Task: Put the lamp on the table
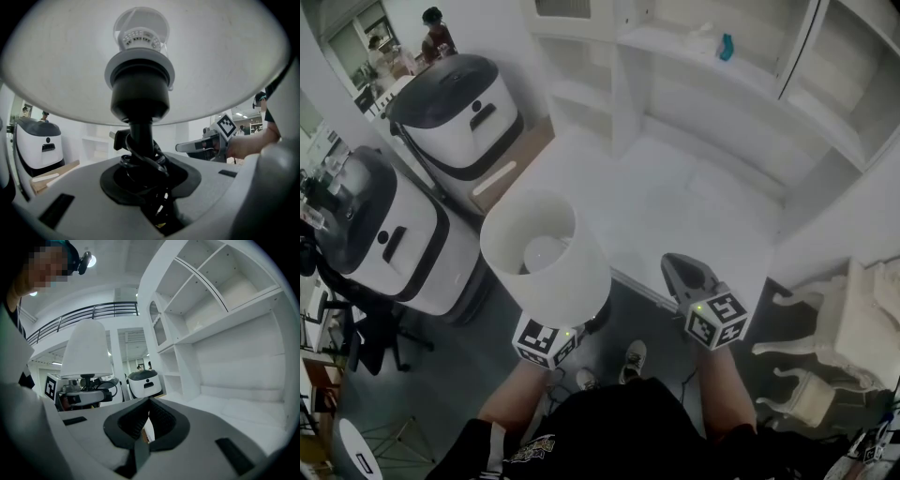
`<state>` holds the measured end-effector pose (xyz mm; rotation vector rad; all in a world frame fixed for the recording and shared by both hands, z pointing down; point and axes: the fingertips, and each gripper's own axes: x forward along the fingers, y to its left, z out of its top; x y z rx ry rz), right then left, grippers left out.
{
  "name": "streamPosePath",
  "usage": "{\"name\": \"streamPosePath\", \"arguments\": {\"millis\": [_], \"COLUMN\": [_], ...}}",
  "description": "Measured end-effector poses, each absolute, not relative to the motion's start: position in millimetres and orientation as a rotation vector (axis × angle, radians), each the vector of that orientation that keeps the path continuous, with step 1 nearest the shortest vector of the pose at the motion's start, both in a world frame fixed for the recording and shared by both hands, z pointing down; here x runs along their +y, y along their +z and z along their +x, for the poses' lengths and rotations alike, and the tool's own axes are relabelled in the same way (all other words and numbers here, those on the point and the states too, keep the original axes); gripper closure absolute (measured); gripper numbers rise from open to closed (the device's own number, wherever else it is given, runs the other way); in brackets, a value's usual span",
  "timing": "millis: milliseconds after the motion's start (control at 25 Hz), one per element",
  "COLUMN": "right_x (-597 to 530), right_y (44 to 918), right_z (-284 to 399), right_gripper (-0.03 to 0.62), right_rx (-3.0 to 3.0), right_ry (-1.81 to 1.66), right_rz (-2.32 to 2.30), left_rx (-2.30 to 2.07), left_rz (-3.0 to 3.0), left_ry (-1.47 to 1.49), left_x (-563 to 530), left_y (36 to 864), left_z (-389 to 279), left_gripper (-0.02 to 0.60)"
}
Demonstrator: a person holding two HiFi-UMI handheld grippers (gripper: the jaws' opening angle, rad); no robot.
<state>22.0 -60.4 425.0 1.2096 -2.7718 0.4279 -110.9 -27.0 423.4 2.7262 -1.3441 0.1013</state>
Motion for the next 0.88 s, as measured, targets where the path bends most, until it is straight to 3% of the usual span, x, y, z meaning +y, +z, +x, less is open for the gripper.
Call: {"name": "streamPosePath", "arguments": {"millis": [880], "right_x": [-128.2], "right_y": [432.8], "right_z": [61.1], "right_gripper": [0.569], "right_rx": [-2.796], "right_ry": [0.452], "right_rz": [1.156], "left_rx": [-1.409], "left_rz": [2.697], "left_ry": [0.098], "left_x": [-92.2], "left_y": [427.3], "left_z": [-70.8], "left_gripper": [0.468]}}
